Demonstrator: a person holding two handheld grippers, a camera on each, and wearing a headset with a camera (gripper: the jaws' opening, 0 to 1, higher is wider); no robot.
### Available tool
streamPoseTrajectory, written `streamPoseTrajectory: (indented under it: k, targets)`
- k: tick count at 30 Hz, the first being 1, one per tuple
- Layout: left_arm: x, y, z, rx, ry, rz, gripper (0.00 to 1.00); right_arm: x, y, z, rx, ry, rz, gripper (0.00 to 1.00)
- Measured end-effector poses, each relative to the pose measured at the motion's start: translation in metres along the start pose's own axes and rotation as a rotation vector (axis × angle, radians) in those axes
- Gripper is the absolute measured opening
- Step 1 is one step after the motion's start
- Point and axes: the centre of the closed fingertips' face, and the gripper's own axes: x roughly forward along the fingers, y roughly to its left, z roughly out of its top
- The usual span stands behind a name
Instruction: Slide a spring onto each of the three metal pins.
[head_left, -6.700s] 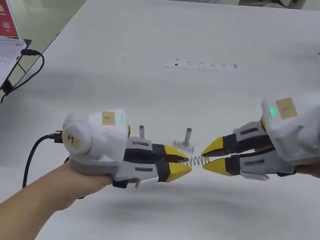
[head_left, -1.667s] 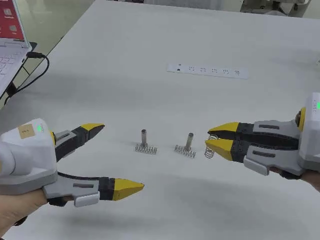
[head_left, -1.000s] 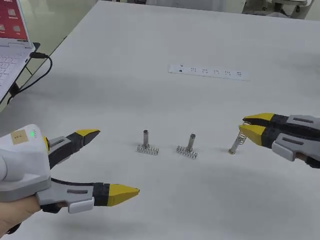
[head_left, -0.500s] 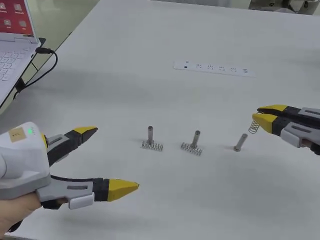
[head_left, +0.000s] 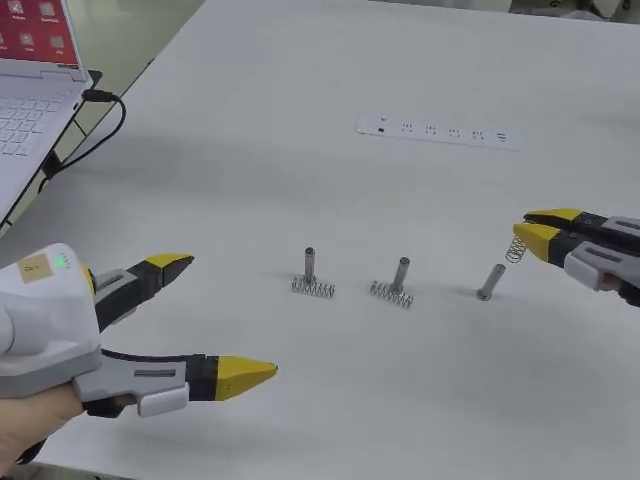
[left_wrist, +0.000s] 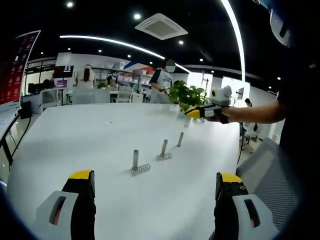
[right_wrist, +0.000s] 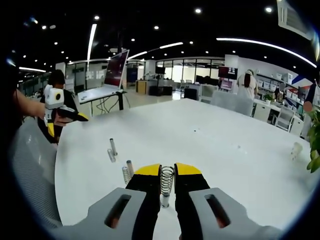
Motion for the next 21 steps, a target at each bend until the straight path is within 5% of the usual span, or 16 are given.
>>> streamPoseTrajectory:
  k: [21]
  targets:
    - [-0.001, 0.001, 0.000, -0.010, -0.006, 0.006, 0.98, 0.010, -0.003, -0.014, 0.013, 0.027, -0.006, 0.07]
